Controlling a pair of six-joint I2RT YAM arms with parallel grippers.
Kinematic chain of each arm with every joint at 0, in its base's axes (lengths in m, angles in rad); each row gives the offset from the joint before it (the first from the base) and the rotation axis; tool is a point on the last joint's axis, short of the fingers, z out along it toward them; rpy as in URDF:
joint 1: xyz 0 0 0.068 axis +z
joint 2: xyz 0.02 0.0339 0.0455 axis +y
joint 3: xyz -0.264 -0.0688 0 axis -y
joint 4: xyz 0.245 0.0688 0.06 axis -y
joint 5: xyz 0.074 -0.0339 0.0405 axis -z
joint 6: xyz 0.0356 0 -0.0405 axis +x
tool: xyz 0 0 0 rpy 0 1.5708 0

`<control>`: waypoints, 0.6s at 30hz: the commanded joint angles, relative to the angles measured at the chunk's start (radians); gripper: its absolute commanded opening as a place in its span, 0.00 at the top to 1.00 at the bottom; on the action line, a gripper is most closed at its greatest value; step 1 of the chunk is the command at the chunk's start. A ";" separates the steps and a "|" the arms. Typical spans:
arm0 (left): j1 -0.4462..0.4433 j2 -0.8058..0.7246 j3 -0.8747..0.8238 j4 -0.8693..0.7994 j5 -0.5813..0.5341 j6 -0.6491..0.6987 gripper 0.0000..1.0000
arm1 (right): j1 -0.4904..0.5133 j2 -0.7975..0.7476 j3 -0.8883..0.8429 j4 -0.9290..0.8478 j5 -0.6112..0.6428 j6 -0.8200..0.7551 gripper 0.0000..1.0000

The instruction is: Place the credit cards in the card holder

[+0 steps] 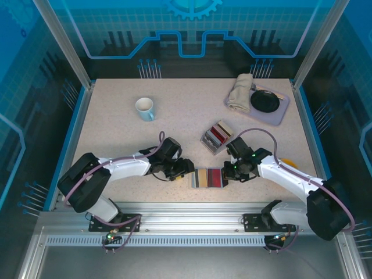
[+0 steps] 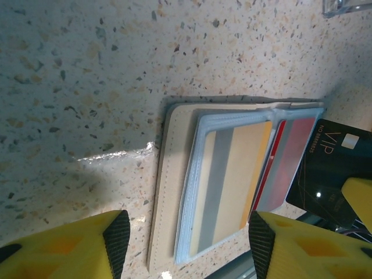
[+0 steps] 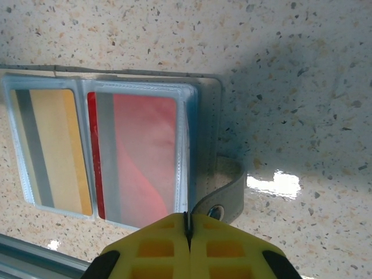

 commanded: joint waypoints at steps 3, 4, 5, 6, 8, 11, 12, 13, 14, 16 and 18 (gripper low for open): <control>-0.013 0.048 0.013 0.035 0.019 0.006 0.44 | -0.018 0.011 -0.039 0.050 -0.007 0.039 0.95; -0.015 0.060 0.014 0.040 0.023 0.007 0.45 | -0.023 0.009 -0.044 0.064 -0.019 0.046 0.95; -0.018 0.072 0.016 0.043 0.026 0.008 0.47 | -0.030 0.002 -0.052 0.081 -0.040 0.054 0.95; -0.019 0.082 0.019 0.046 0.029 0.007 0.49 | -0.035 -0.010 -0.059 0.098 -0.054 0.059 0.95; -0.024 0.099 0.020 0.054 0.034 0.007 0.53 | -0.049 -0.037 -0.071 0.117 -0.078 0.076 0.95; -0.030 0.112 0.018 0.065 0.033 0.003 0.58 | -0.075 -0.064 -0.075 0.130 -0.123 0.080 0.95; -0.030 0.114 0.018 0.068 0.034 0.001 0.59 | -0.084 -0.071 -0.075 0.135 -0.137 0.082 0.95; -0.031 0.117 0.021 0.069 0.035 0.000 0.61 | -0.090 -0.077 -0.076 0.140 -0.155 0.083 0.95; -0.032 0.118 0.022 0.070 0.035 0.003 0.62 | -0.097 -0.085 -0.074 0.140 -0.166 0.084 0.95; -0.032 0.119 0.024 0.069 0.035 0.004 0.63 | -0.102 -0.108 -0.075 0.146 -0.181 0.087 0.95; -0.032 0.118 0.022 0.070 0.034 0.003 0.64 | -0.115 -0.120 -0.077 0.158 -0.207 0.091 0.94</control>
